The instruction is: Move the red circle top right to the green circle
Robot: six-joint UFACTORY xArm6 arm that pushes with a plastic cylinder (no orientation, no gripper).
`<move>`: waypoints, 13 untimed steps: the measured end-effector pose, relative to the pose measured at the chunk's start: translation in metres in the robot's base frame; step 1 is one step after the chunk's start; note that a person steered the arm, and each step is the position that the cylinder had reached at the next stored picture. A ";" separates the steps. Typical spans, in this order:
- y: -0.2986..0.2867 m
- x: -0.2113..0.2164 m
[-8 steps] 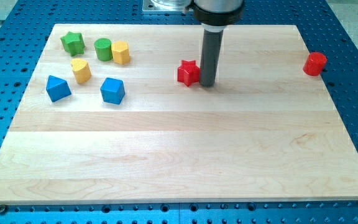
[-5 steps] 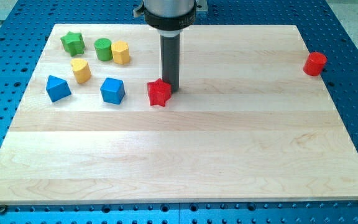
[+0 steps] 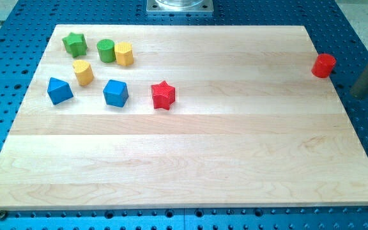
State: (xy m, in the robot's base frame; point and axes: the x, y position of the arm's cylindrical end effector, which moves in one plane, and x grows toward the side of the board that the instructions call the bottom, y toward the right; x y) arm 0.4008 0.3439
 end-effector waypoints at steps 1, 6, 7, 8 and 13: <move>-0.002 -0.027; -0.086 -0.097; -0.160 -0.076; -0.162 -0.072; -0.251 -0.113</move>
State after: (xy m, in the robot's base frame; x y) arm 0.2882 0.0929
